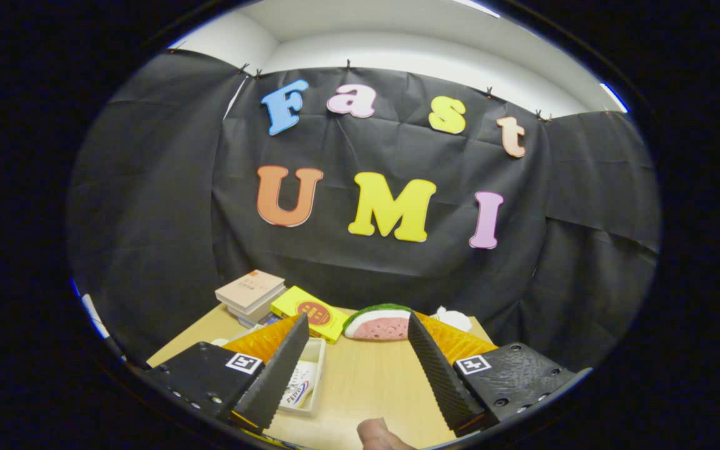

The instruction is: Open the storage box then place both shoes into the box .Put the left shoe in first, then the right shoe, with the right side of both shoes facing outward in a uniform manner.

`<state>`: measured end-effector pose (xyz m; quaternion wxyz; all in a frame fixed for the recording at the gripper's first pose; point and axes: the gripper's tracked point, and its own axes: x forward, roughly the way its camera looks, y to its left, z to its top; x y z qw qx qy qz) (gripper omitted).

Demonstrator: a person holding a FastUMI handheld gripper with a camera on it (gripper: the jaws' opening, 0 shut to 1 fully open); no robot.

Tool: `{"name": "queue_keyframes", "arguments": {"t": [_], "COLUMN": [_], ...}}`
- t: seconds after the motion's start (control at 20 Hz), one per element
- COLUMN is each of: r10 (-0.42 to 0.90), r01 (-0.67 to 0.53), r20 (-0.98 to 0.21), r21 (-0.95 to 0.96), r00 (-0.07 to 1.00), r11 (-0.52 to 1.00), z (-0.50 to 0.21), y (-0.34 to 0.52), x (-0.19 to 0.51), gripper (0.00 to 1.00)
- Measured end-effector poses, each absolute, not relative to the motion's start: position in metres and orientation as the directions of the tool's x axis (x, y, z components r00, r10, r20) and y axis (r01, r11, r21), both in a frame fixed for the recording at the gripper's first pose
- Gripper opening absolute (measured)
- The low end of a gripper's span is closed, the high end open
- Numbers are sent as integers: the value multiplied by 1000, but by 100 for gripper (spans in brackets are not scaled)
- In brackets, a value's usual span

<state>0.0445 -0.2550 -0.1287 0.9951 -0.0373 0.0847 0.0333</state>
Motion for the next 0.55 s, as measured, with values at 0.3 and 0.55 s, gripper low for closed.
{"name": "queue_keyframes", "arguments": {"t": [0.3,0.55], "r10": [37,48], "r01": [-38,-50], "r20": [-99,-76], "r21": [-11,-25], "r00": [994,996], "r11": [999,998], "z": [-100,-87], "y": [-271,-262], "x": [47,49], "gripper": [96,96]}}
